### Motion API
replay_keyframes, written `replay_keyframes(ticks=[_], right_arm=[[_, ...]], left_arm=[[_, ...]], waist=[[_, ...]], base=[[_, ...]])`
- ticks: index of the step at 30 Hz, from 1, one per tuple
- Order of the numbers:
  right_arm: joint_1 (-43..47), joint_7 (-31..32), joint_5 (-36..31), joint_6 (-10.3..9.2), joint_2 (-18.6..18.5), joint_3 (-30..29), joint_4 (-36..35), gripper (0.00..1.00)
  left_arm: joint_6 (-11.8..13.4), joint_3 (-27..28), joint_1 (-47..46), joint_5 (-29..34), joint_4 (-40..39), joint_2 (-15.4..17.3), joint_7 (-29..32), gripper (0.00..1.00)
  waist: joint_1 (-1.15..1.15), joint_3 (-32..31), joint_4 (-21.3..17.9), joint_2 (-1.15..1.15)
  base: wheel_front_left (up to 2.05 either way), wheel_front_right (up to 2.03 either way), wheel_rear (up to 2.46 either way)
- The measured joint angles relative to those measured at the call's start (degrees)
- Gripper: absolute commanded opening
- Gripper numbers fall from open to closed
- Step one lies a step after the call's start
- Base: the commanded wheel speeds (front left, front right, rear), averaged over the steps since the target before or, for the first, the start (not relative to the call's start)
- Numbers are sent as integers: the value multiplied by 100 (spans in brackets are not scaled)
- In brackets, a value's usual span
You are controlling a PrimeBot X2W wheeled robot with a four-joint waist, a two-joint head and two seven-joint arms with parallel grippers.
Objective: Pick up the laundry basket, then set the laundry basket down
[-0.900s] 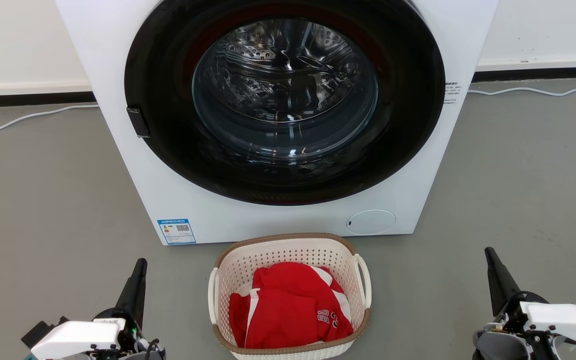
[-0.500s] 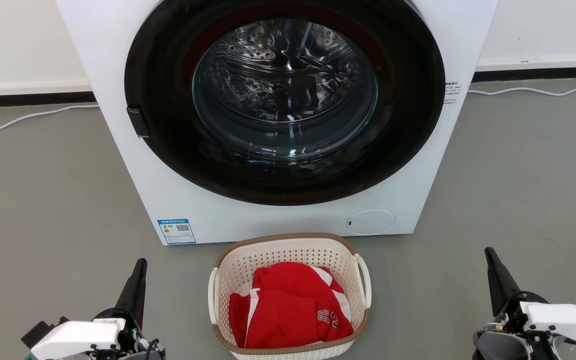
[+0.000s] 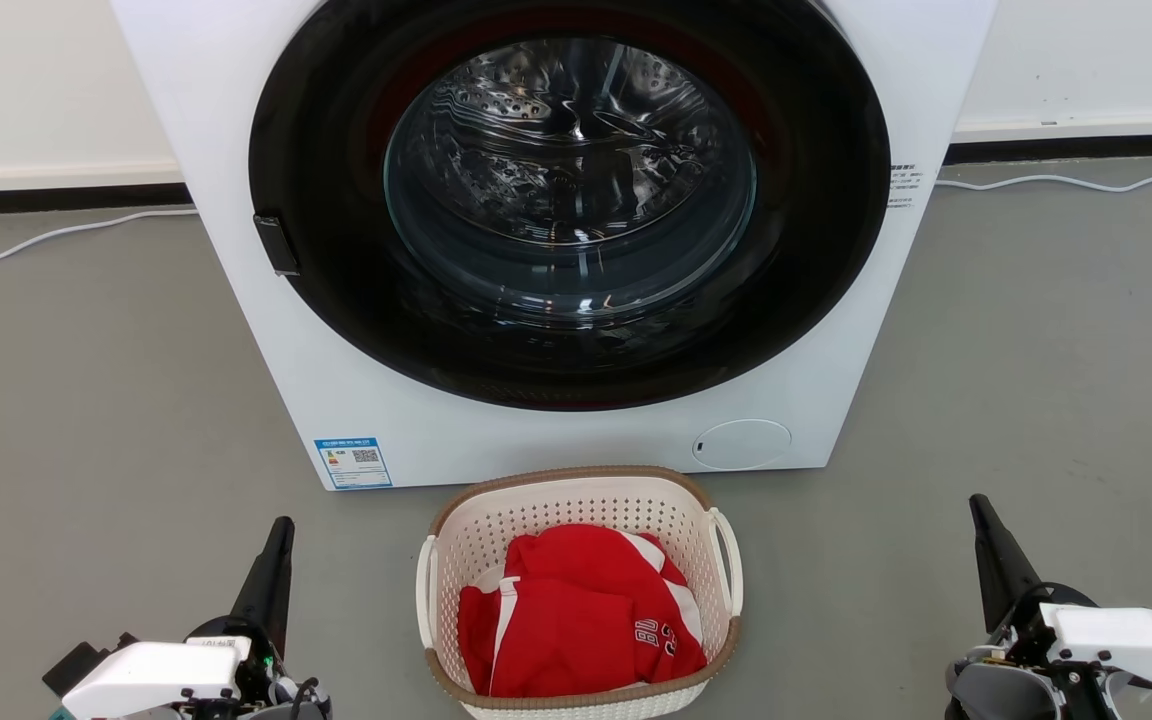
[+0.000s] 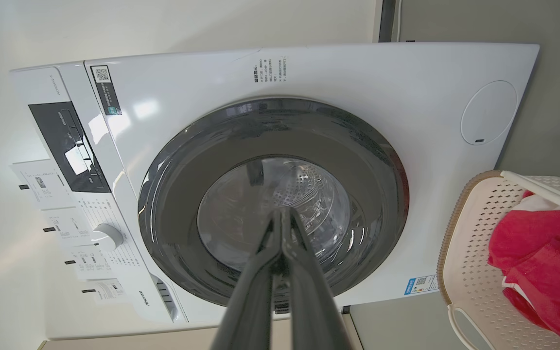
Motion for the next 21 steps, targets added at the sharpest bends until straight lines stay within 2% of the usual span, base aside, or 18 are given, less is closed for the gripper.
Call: replay_keyframes(ticks=[8,9,21], right_arm=[[28,0,-2,-1,8,9,37,0],[65,0,-2,-2,26,13,100,100],[258,-152,-65,-8,65,74,116,100]], left_arm=[[3,0,23,1,55,-11,-8,0],[12,-1,62,1,127,-26,-9,100],[19,-149,255,1,241,-45,-187,100]], waist=[[0,0,0,0],[0,0,0,0],[2,1,-4,0]], base=[[0,0,0],[0,0,0],[0,0,0]])
